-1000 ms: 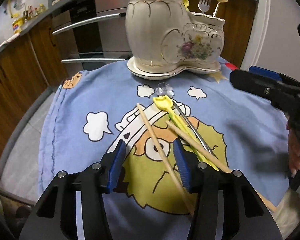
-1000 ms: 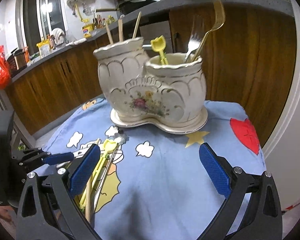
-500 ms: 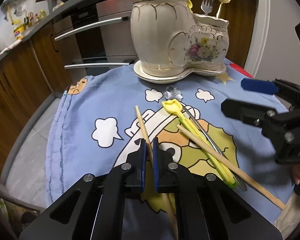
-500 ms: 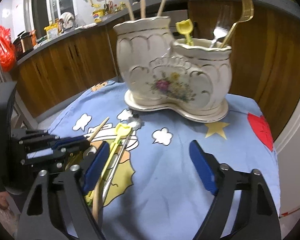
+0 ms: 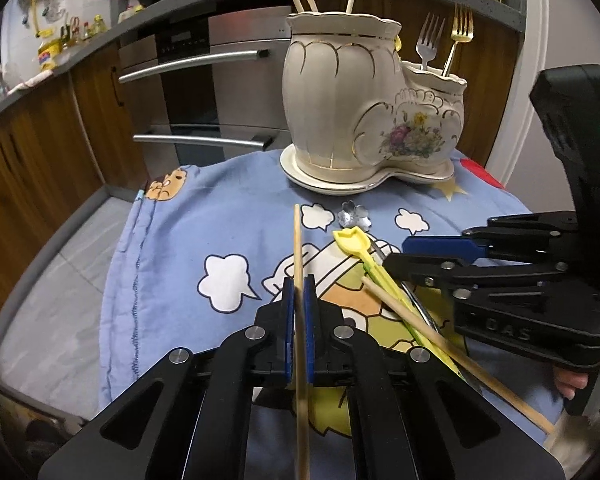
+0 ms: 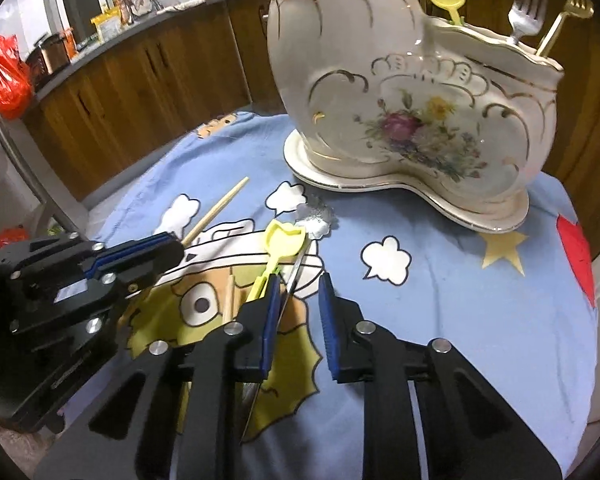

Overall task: Organize utensils
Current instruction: 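Close the left tool on a chopstick while the right tool grasps a silver flower-handled spoon, then carry chopstick to tall cup with left tool while right tool carries spoon to short cup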

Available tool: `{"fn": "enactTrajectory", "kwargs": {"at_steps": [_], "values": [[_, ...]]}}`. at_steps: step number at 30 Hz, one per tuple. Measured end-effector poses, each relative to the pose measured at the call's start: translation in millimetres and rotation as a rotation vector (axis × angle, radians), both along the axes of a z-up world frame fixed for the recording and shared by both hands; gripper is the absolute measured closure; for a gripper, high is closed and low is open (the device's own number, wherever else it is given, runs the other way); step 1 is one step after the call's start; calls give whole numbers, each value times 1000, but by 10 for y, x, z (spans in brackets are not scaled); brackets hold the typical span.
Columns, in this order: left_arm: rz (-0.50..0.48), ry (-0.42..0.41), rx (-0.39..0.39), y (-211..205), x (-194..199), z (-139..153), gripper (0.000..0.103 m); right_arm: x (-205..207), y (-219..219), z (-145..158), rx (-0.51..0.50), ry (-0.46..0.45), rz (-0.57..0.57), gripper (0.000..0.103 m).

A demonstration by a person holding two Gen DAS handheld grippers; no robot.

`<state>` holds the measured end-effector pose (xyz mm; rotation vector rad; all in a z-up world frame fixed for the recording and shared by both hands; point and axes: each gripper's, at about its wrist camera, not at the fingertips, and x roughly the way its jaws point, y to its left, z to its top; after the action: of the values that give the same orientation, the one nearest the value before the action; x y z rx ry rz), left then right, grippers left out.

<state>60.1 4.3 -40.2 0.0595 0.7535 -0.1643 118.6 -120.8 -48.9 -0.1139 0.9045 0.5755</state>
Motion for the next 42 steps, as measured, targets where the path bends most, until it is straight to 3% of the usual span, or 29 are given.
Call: {"fn": "enactTrajectory", "kwargs": {"at_steps": [10, 12, 19, 29, 35, 42], "values": [[14, -25, -29, 81, -18, 51, 98, 76, 258, 34, -123, 7, -4, 88], [16, -32, -35, 97, -28, 69, 98, 50, 260, 32, -121, 3, 0, 97], [15, -59, -46, 107, -71, 121, 98, -110, 50, 89, -12, -35, -28, 100], [19, -136, -81, 165, -130, 231, 98, -592, -364, 506, 115, -317, -14, 100], [29, -240, -135, 236, -246, 438, 98, -734, -680, 824, 234, -535, -57, 100], [101, -438, -194, 278, -248, 886, 98, -514, -1036, 1221, 377, -659, -143, 100]]}}
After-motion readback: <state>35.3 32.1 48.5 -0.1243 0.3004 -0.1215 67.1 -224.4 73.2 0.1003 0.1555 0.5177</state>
